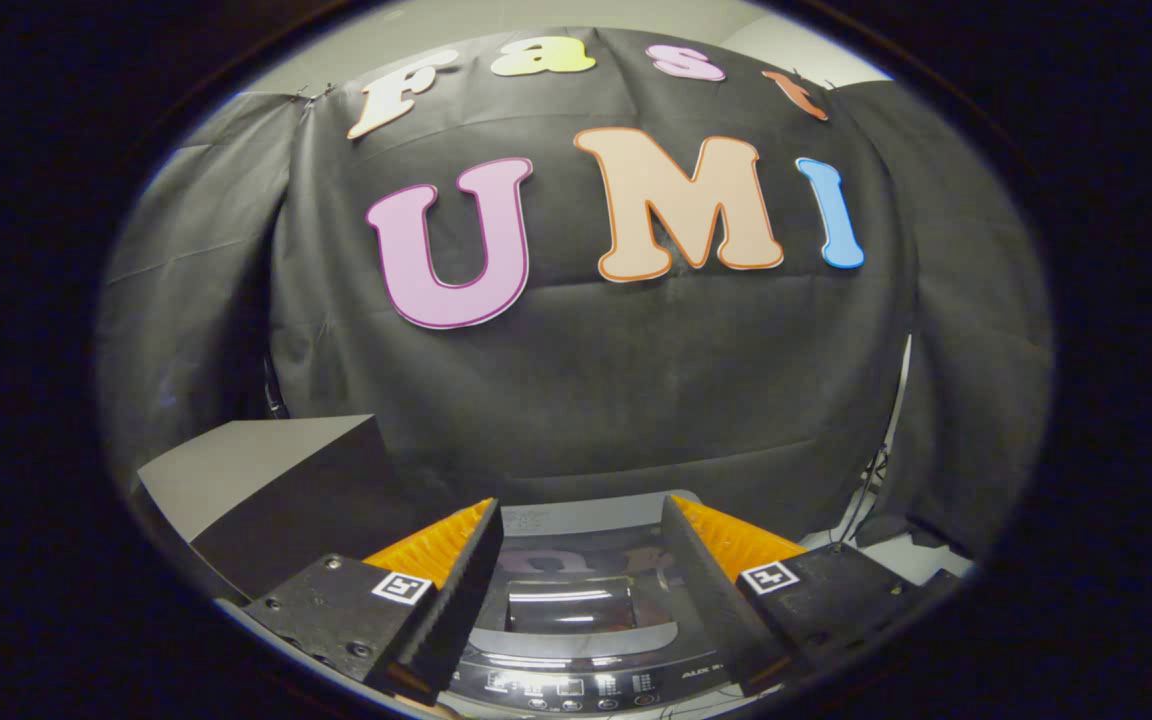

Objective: Put the clothes into the washing machine and then close the washing machine lid.

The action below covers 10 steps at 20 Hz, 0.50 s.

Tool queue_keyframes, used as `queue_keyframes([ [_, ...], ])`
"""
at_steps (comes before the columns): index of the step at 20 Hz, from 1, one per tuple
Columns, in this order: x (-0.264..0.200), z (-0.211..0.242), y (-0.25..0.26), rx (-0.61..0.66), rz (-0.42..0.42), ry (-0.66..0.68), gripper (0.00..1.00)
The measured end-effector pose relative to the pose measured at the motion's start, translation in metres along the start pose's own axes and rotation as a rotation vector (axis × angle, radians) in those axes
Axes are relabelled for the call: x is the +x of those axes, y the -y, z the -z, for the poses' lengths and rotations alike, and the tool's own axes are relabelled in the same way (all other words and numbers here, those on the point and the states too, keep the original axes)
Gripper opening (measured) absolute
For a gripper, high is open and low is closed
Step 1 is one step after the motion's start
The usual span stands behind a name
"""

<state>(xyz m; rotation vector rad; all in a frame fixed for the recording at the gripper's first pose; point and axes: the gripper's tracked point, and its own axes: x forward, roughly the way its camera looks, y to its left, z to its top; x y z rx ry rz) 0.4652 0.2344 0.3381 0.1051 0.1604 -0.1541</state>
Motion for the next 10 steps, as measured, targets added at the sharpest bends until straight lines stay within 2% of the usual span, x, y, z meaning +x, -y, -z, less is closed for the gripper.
queue_keyframes([
  [6,-0.016,-0.016,0.009,-0.038,0.003,0.068,0.97],
  [10,-0.048,-0.014,0.031,-0.048,0.024,0.1,0.97],
])
